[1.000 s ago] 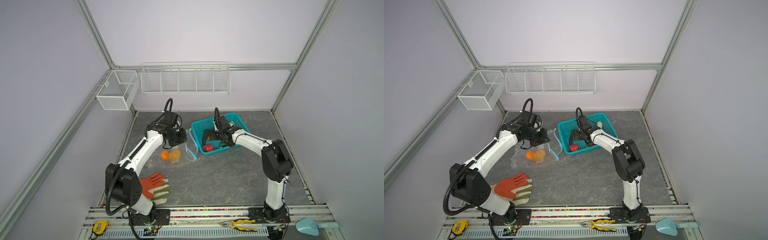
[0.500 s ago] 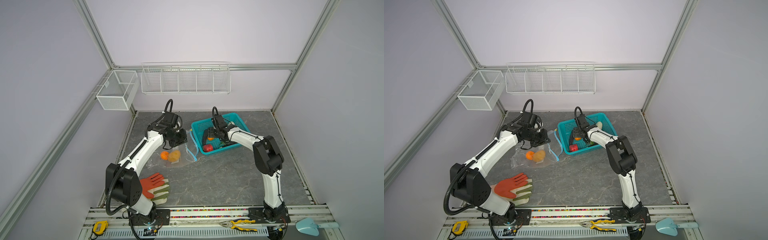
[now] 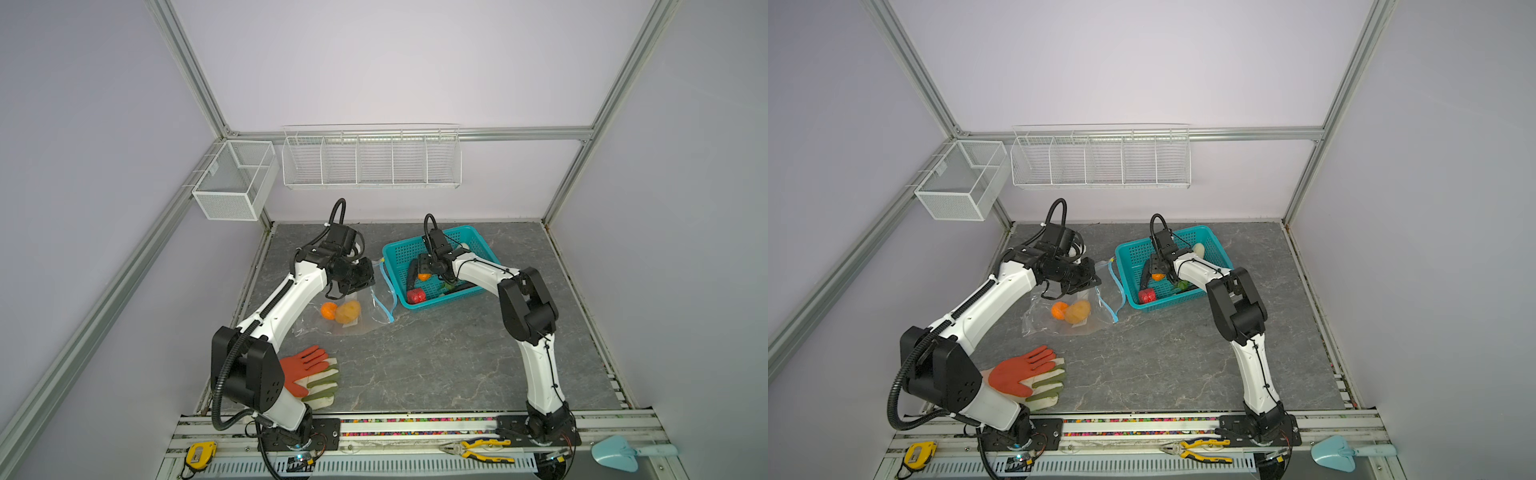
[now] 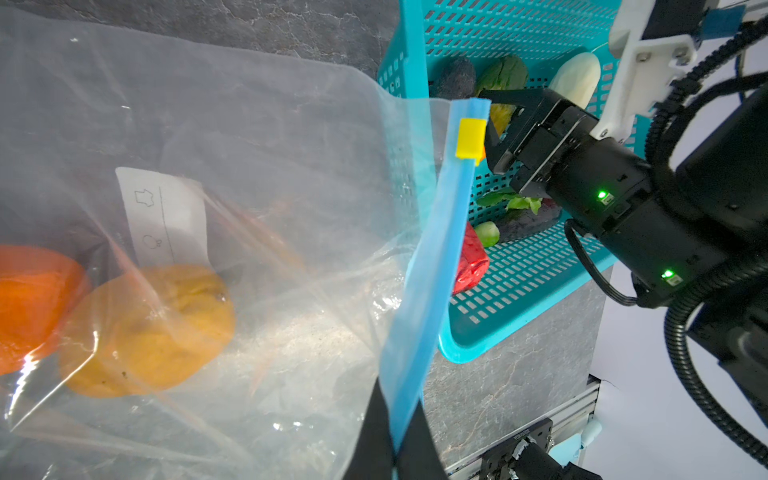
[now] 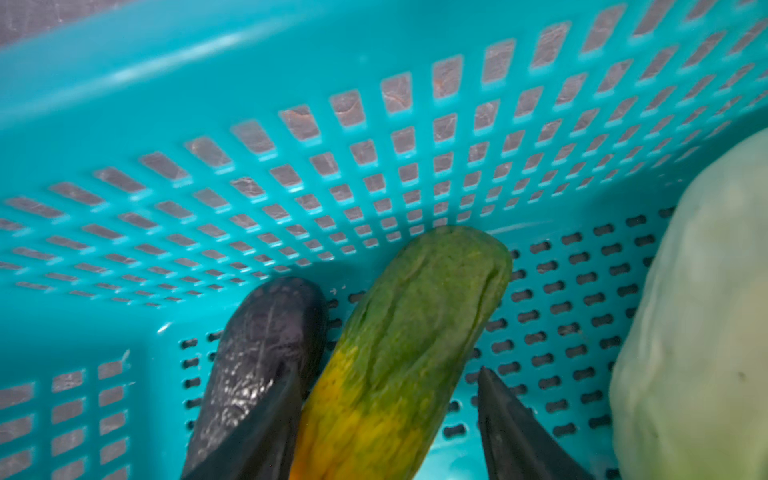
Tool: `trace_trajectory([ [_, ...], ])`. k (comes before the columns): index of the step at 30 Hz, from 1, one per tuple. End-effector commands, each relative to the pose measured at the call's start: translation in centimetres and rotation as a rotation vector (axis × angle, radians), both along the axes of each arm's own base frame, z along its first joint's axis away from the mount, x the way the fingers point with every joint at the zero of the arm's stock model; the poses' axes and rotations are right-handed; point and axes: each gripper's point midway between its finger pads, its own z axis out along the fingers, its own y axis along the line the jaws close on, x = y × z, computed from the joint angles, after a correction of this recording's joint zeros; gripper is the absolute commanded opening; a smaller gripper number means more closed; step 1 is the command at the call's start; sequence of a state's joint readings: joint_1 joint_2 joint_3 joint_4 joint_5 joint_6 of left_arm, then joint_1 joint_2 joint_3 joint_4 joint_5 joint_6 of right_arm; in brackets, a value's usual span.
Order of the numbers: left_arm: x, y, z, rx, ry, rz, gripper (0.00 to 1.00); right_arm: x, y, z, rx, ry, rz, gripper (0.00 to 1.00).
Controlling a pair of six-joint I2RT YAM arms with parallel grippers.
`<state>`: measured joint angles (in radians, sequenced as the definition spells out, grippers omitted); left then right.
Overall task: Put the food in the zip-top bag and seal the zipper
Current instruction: 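Move the right gripper over the basket and lower onto the green cucumber, then close the right gripper on the green cucumber and lift it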
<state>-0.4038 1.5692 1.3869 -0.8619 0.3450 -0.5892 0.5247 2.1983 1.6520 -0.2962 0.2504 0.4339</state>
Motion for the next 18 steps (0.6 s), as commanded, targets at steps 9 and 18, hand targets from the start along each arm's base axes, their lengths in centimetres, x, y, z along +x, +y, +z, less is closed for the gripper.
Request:
trace_trajectory([
  [9,0.1,0.0,-0.5,0.001,-0.008,-0.011,0.00,0.1,-1.0,-1.9,0.002,0.058,-0.040,0.69],
  [18,0.0,-0.2,-0.3,-0.018,-0.015,-0.019,0.00,0.2,-0.8,-2.6,-0.003,0.098,-0.047,0.69],
])
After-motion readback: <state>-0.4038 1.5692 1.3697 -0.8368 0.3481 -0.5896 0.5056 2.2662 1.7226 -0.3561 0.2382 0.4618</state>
